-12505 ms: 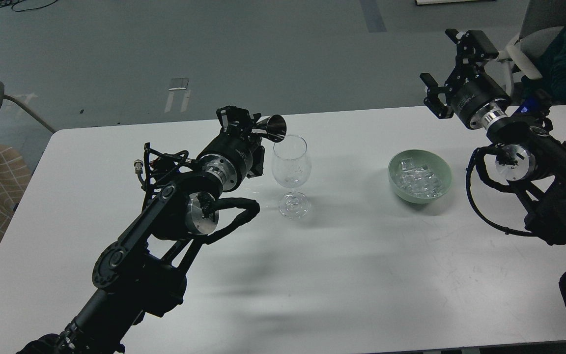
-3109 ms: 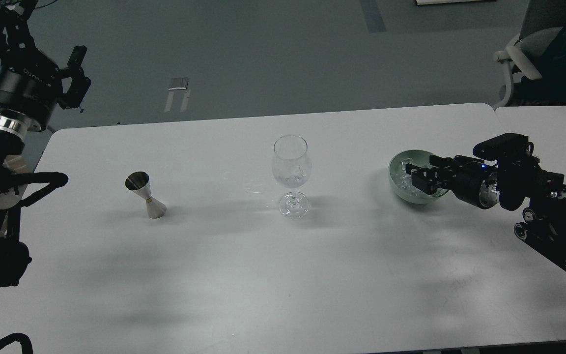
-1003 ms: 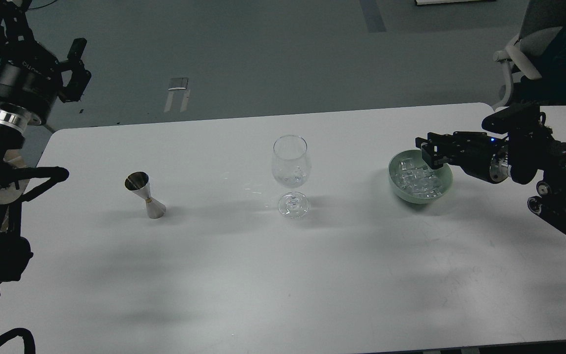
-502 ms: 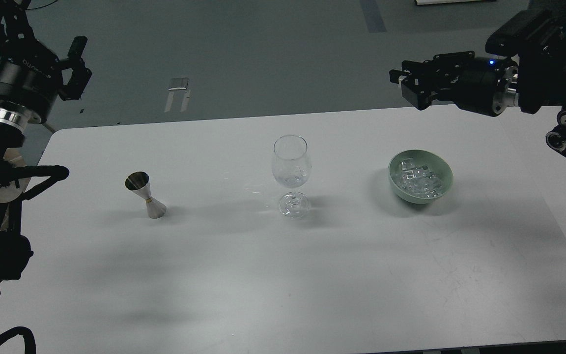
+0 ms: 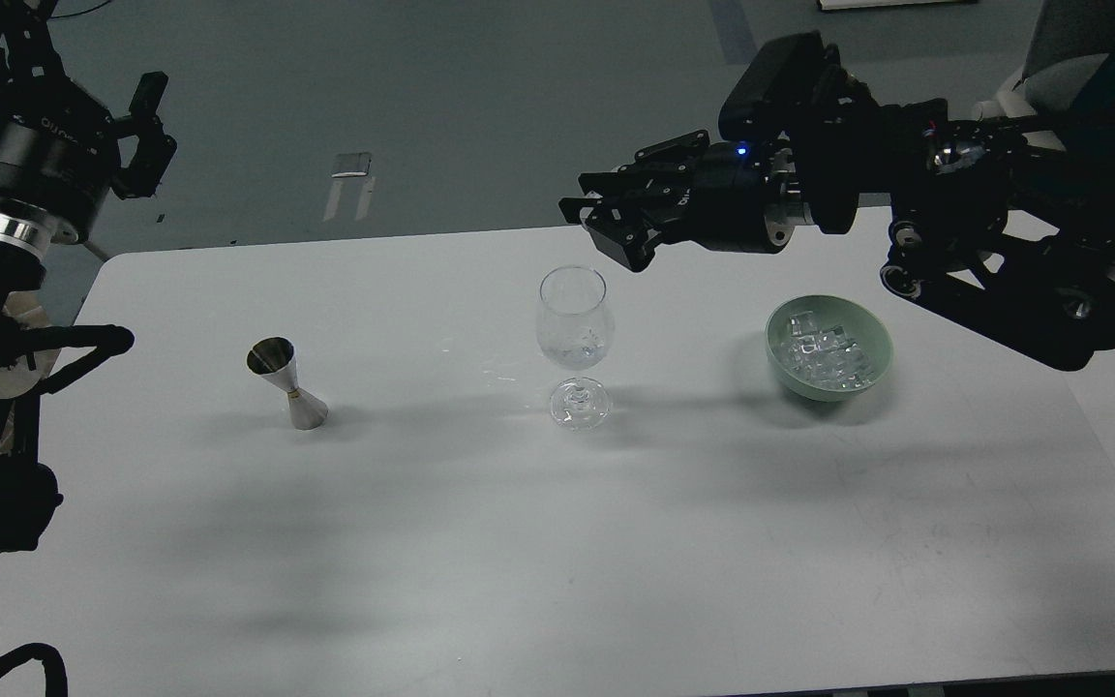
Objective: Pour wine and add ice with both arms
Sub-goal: 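Lift the ice with the right gripper over the wine glass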
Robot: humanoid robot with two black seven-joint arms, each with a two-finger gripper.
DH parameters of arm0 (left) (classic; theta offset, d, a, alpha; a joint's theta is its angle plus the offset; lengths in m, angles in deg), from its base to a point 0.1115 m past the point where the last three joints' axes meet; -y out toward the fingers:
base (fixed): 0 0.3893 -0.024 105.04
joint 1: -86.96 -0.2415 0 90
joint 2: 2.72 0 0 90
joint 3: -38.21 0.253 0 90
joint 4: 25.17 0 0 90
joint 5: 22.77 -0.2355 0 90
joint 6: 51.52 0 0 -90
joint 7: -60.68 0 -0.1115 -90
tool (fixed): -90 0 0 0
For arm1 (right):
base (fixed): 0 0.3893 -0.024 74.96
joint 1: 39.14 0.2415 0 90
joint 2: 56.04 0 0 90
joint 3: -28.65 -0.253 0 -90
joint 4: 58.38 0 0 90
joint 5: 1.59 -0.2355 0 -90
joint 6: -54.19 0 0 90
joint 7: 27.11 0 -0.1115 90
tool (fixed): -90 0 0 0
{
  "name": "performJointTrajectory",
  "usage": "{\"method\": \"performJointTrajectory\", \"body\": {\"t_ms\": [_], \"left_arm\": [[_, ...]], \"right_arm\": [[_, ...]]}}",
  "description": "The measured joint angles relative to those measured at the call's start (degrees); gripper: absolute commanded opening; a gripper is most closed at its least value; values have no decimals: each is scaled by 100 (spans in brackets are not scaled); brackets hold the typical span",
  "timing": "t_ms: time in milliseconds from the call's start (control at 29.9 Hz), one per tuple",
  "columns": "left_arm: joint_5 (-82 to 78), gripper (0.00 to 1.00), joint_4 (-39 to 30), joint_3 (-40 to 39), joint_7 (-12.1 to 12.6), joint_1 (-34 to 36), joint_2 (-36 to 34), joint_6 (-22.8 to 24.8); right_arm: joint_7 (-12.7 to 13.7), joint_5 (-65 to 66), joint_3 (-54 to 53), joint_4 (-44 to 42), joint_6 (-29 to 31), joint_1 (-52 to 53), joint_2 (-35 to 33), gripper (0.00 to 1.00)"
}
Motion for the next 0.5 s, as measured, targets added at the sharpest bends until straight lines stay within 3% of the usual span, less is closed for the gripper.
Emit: {"method": "performJointTrajectory", "body": {"t_ms": [201, 502], "left_arm": [[-5, 98, 0, 0, 0, 5, 0, -1], [-72, 98, 0, 58, 0, 52, 38, -1]], "right_arm": [[-17, -191, 253, -6, 166, 281, 139, 1], [-266, -427, 411, -25, 838, 634, 100, 1]]}}
